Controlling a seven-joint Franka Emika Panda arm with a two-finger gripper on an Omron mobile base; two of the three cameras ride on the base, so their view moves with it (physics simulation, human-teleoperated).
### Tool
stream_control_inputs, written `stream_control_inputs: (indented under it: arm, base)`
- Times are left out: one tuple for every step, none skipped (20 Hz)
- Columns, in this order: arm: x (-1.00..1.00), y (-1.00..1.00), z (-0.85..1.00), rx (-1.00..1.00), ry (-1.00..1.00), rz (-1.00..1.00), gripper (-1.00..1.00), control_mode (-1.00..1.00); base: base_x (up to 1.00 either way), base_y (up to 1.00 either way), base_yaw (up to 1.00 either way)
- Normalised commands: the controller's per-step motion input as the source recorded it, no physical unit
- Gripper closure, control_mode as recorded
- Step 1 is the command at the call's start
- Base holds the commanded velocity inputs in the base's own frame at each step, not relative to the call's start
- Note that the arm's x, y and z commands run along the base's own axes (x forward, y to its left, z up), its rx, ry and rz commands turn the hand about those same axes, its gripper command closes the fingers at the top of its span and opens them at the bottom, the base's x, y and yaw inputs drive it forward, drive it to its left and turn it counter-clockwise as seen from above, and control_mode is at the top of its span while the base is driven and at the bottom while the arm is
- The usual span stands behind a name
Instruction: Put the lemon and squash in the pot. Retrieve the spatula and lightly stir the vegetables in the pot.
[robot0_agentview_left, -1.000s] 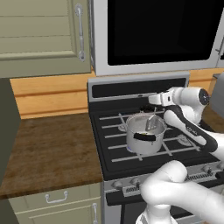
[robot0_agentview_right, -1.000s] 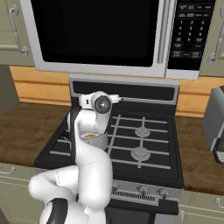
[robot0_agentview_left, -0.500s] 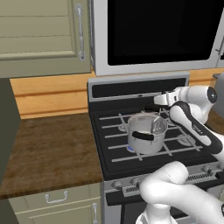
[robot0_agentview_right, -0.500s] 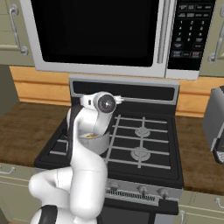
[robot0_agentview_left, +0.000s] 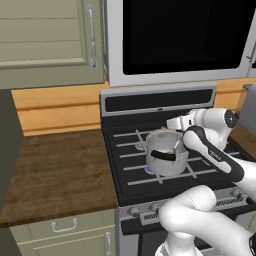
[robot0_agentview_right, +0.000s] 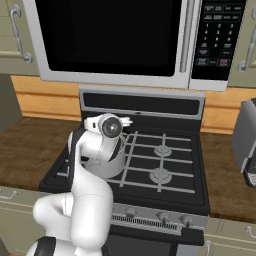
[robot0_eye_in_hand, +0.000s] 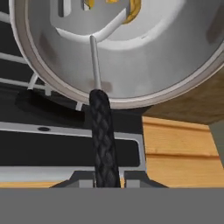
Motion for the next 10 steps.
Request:
stream_control_inputs:
  arm:
    - [0.00, 0.39, -0.59, 0.00, 0.00, 0.00, 1.00, -1.00]
    - [0.00, 0.27, -0.55, 0.00, 0.00, 0.00, 1.00, -1.00]
    - [0.00, 0.26, -0.50, 0.00, 0.00, 0.00, 1.00, -1.00]
    - [0.00, 0.26, -0.45, 0.00, -0.01, 0.00, 1.00, -1.00]
    - [0.00, 0.28, -0.32, 0.01, -0.08, 0.00, 1.00, -1.00]
    - [0.00, 0.31, -0.21, 0.04, -0.13, 0.00, 1.00, -1.00]
    - [0.00, 0.29, -0.12, 0.09, -0.15, 0.00, 1.00, -1.00]
    - [0.00, 0.37, -0.13, 0.11, -0.12, 0.00, 1.00, -1.00]
    - [0.00, 0.44, -0.09, 0.13, -0.12, 0.00, 1.00, -1.00]
    - [0.00, 0.46, -0.02, 0.16, -0.04, 0.00, 1.00, -1.00]
  base:
    - [0.00, 0.00, 0.00]
    - [0.00, 0.00, 0.00]
    - [0.00, 0.00, 0.00]
    - [0.00, 0.00, 0.00]
    - [0.00, 0.00, 0.00]
    - [0.00, 0.00, 0.00]
    - [0.00, 0.00, 0.00]
    - [0.00, 0.00, 0.00]
    - [0.00, 0.00, 0.00]
    - [0.00, 0.00, 0.00]
